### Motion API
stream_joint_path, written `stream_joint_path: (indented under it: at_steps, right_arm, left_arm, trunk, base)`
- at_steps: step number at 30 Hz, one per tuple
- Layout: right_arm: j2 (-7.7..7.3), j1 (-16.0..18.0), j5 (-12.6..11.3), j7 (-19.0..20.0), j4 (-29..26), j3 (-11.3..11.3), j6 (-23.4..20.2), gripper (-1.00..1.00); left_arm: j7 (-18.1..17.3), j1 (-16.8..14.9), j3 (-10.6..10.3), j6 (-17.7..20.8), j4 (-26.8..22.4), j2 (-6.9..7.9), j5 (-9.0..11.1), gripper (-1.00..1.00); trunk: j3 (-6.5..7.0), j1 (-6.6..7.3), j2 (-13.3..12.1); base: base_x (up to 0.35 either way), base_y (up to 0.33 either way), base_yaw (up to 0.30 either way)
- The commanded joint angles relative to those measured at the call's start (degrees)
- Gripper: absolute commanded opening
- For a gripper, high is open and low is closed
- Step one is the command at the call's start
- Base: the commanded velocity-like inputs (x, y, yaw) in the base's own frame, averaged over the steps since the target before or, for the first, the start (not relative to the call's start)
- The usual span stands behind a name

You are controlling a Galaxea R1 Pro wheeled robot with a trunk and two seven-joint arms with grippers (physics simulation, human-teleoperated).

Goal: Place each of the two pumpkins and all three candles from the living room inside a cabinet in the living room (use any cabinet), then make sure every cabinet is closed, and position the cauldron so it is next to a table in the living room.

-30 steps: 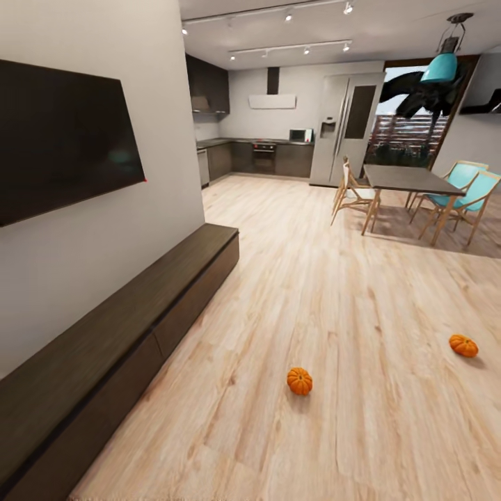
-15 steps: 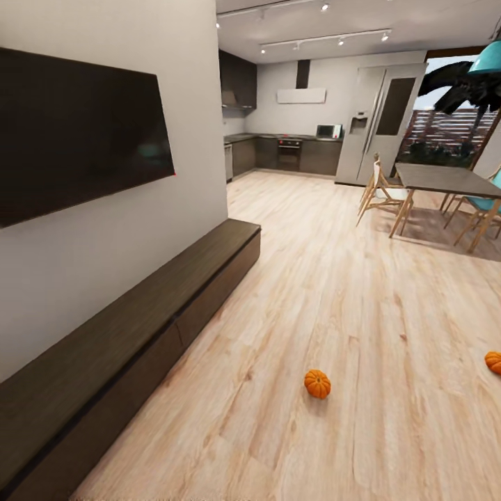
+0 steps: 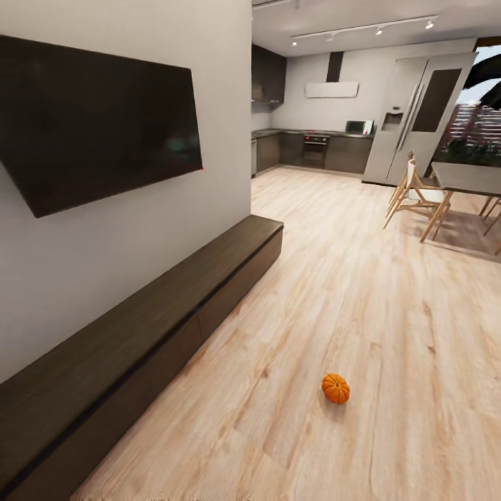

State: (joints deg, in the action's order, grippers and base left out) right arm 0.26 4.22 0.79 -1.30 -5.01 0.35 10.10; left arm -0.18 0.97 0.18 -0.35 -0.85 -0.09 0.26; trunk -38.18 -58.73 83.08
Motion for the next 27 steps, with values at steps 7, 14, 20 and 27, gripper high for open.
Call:
stream_joint_path:
  at_steps: [7, 14, 20, 27]
  right_arm:
    - [0.0, 0.0, 0.0, 0.0, 0.0, 0.0, 0.1, 1.0]
    - [0.0, 0.0, 0.0, 0.0, 0.0, 0.0, 0.1, 1.0]
    - [0.0, 0.0, 0.0, 0.0, 0.0, 0.0, 0.1, 1.0]
    - [0.0, 0.0, 0.0, 0.1, 0.0, 0.1, 0.2, 1.0]
  left_arm:
    - [0.0, 0.0, 0.0, 0.0, 0.0, 0.0, 0.0, 1.0]
    - [0.0, 0.0, 0.0, 0.0, 0.0, 0.0, 0.0, 1.0]
    - [0.0, 0.0, 0.0, 0.0, 0.0, 0.0, 0.0, 1.0]
    - [0.0, 0.0, 0.0, 0.0, 0.0, 0.0, 0.0, 1.0]
  trunk:
    - [-0.44, 0.0, 0.0]
    - [-0.88, 0.0, 0.0]
    - [-1.26, 0.0, 0.0]
    - [-1.61, 0.0, 0.0]
  base:
    - [0.0, 0.0, 0.225]
    - [0.0, 0.0, 0.225]
    - [0.0, 0.0, 0.225]
    - [0.0, 0.0, 0.178]
